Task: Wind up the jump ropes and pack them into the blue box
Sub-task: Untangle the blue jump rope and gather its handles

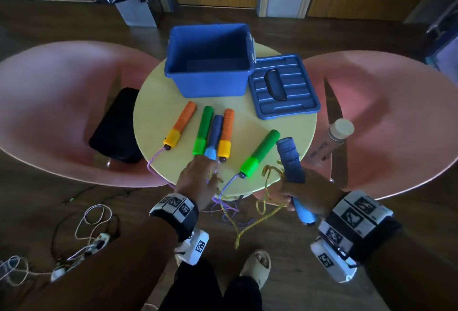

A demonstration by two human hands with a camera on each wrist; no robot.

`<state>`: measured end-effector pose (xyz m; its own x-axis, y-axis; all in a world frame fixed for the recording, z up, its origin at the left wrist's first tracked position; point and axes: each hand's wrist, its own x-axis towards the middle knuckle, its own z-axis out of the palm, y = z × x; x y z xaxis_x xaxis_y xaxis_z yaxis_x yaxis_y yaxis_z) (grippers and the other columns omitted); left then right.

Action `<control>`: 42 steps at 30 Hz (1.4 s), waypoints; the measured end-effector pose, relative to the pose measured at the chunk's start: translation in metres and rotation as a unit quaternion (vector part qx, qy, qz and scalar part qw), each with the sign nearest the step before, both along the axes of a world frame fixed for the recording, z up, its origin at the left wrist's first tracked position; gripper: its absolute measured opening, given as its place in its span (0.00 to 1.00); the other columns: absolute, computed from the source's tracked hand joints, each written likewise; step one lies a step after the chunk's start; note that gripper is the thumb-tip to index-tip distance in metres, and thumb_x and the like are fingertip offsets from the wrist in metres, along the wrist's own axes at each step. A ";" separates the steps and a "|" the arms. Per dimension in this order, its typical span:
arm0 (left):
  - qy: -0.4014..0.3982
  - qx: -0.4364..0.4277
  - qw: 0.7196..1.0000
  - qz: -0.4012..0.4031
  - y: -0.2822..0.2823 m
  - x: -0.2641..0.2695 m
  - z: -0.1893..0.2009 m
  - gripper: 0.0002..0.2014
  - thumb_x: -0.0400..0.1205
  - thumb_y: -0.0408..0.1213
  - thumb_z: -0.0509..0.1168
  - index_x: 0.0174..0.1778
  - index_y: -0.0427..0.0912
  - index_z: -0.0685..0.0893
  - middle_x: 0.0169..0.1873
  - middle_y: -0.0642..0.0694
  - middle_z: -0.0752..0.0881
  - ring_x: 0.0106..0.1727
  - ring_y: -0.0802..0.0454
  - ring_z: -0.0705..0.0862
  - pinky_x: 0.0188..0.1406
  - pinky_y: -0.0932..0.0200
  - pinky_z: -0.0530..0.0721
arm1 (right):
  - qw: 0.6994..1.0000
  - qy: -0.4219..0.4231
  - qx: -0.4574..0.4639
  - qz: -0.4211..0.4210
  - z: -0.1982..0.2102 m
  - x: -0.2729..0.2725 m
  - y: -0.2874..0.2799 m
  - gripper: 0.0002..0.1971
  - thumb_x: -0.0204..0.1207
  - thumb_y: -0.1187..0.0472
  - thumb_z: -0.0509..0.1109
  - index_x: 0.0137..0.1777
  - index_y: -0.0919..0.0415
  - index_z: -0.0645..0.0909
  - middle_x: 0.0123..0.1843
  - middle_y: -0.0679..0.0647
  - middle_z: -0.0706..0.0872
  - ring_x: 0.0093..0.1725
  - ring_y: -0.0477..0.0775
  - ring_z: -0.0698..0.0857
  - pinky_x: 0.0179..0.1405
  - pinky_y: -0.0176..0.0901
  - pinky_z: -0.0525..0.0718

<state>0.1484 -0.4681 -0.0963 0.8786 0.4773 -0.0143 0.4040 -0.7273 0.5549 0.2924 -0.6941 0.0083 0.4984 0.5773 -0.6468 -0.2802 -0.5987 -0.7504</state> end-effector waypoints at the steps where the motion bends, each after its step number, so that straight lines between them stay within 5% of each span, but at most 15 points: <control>1: -0.013 -0.040 0.998 0.043 0.002 -0.008 -0.002 0.08 0.76 0.35 0.70 0.46 0.53 0.82 0.48 0.51 0.82 0.44 0.51 0.82 0.48 0.50 0.83 | 1.000 -0.004 -0.014 -0.001 -0.007 0.001 0.001 0.14 0.71 0.72 0.70 0.28 0.63 0.72 0.24 0.57 0.75 0.25 0.56 0.75 0.30 0.46 0.76; 6: 0.060 -0.167 0.972 0.156 0.002 -0.037 -0.016 0.08 0.78 0.39 0.67 0.37 0.58 0.82 0.39 0.60 0.87 0.40 0.64 0.84 0.47 0.57 0.83 | 0.993 -0.007 -0.117 -0.028 -0.041 0.009 -0.003 0.15 0.67 0.65 0.73 0.21 0.64 0.76 0.22 0.62 0.79 0.23 0.59 0.76 0.35 0.55 0.79; 8: 0.065 -0.198 0.965 0.156 -0.002 -0.045 -0.022 0.08 0.78 0.40 0.67 0.36 0.59 0.83 0.39 0.60 0.88 0.43 0.63 0.86 0.48 0.57 0.86 | 0.987 0.009 -0.157 -0.044 -0.056 0.013 -0.004 0.13 0.70 0.63 0.75 0.25 0.59 0.78 0.22 0.57 0.83 0.22 0.54 0.82 0.37 0.49 0.86; 10: 0.069 -0.219 0.961 0.157 -0.005 -0.050 -0.024 0.07 0.79 0.41 0.67 0.37 0.59 0.83 0.39 0.61 0.89 0.45 0.63 0.87 0.49 0.58 0.86 | 0.984 0.029 -0.169 -0.045 -0.062 0.014 0.003 0.11 0.75 0.63 0.73 0.32 0.58 0.77 0.27 0.55 0.83 0.18 0.47 0.81 0.29 0.39 0.84; 13: 0.090 -0.237 0.956 0.146 -0.010 -0.058 -0.025 0.06 0.81 0.44 0.67 0.38 0.59 0.83 0.39 0.62 0.88 0.45 0.65 0.86 0.46 0.61 0.83 | 0.986 0.023 -0.163 -0.038 -0.065 0.008 0.024 0.15 0.73 0.66 0.73 0.27 0.63 0.76 0.23 0.60 0.77 0.19 0.55 0.76 0.26 0.45 0.77; 18: 0.200 -0.346 0.912 0.094 -0.017 -0.073 -0.049 0.04 0.81 0.48 0.67 0.45 0.54 0.83 0.40 0.55 0.86 0.42 0.58 0.83 0.43 0.60 0.78 | 0.985 0.021 -0.160 -0.065 -0.066 0.004 0.053 0.16 0.74 0.70 0.72 0.25 0.67 0.73 0.15 0.57 0.75 0.12 0.53 0.71 0.16 0.36 0.72; 21: 0.224 -0.377 0.893 0.098 -0.022 -0.076 -0.061 0.06 0.79 0.48 0.69 0.46 0.51 0.83 0.44 0.49 0.88 0.41 0.55 0.83 0.46 0.59 0.80 | 0.975 0.004 -0.217 0.049 -0.064 0.000 0.059 0.11 0.75 0.64 0.71 0.31 0.63 0.77 0.26 0.56 0.81 0.23 0.52 0.79 0.27 0.42 0.82; 24: 0.252 -0.338 0.903 0.080 -0.028 -0.073 -0.062 0.08 0.77 0.48 0.71 0.48 0.52 0.84 0.47 0.52 0.87 0.50 0.54 0.86 0.56 0.56 0.83 | 0.932 -0.030 -0.274 0.236 -0.053 -0.017 0.052 0.11 0.76 0.62 0.71 0.34 0.59 0.75 0.28 0.53 0.77 0.24 0.48 0.76 0.23 0.36 0.76; 28: 0.247 -0.279 0.927 -0.037 -0.047 -0.064 -0.042 0.32 0.74 0.48 0.75 0.74 0.57 0.72 0.61 0.52 0.80 0.53 0.56 0.83 0.57 0.60 0.80 | 0.942 0.093 -0.144 0.290 -0.015 -0.032 0.038 0.07 0.69 0.67 0.72 0.33 0.61 0.77 0.23 0.53 0.77 0.22 0.52 0.76 0.31 0.44 0.80; 30: 0.270 -0.259 0.917 -0.138 -0.056 -0.060 -0.035 0.40 0.72 0.60 0.73 0.78 0.66 0.61 0.75 0.53 0.71 0.64 0.53 0.80 0.68 0.53 0.78 | 0.953 0.198 -0.005 0.230 0.007 -0.029 0.035 0.07 0.63 0.64 0.76 0.36 0.63 0.79 0.25 0.56 0.77 0.24 0.54 0.77 0.33 0.47 0.81; 32: 0.321 -0.190 0.898 -0.235 -0.065 -0.057 -0.030 0.40 0.70 0.75 0.63 0.77 0.73 0.57 0.82 0.58 0.61 0.80 0.50 0.66 0.80 0.42 0.61 | 0.939 0.290 0.143 0.119 0.022 -0.019 0.032 0.15 0.55 0.63 0.81 0.40 0.65 0.82 0.25 0.57 0.76 0.22 0.54 0.77 0.31 0.47 0.84; 35: 0.319 -0.247 0.879 -0.255 -0.080 -0.049 -0.021 0.25 0.78 0.60 0.67 0.72 0.61 0.77 0.77 0.45 0.71 0.72 0.48 0.76 0.69 0.60 0.69 | 0.847 0.385 0.367 0.028 0.044 0.005 0.028 0.12 0.69 0.65 0.75 0.52 0.66 0.83 0.30 0.58 0.80 0.29 0.57 0.82 0.47 0.56 0.87; 38: 0.326 -0.237 0.891 -0.210 -0.083 -0.051 -0.022 0.15 0.85 0.51 0.62 0.55 0.45 0.88 0.56 0.43 0.86 0.57 0.49 0.84 0.55 0.63 0.75 | 0.849 0.268 0.442 -0.106 0.060 0.032 0.021 0.11 0.72 0.66 0.70 0.54 0.65 0.82 0.34 0.58 0.81 0.34 0.58 0.82 0.57 0.58 0.85; 40: 0.345 -0.230 0.902 -0.121 -0.072 -0.069 -0.035 0.18 0.85 0.54 0.59 0.51 0.44 0.86 0.51 0.42 0.88 0.56 0.45 0.86 0.54 0.60 0.76 | 0.887 0.170 0.378 -0.202 0.071 0.049 0.012 0.09 0.60 0.58 0.76 0.40 0.52 0.84 0.27 0.48 0.76 0.26 0.49 0.77 0.43 0.45 0.88; 42: 0.352 -0.233 0.906 -0.015 -0.056 -0.088 -0.050 0.21 0.80 0.60 0.58 0.50 0.48 0.87 0.50 0.44 0.88 0.55 0.45 0.87 0.57 0.58 0.80 | 0.923 0.092 0.272 -0.257 0.077 0.061 0.002 0.06 0.67 0.57 0.69 0.30 0.50 0.81 0.23 0.46 0.72 0.22 0.46 0.76 0.29 0.39 0.87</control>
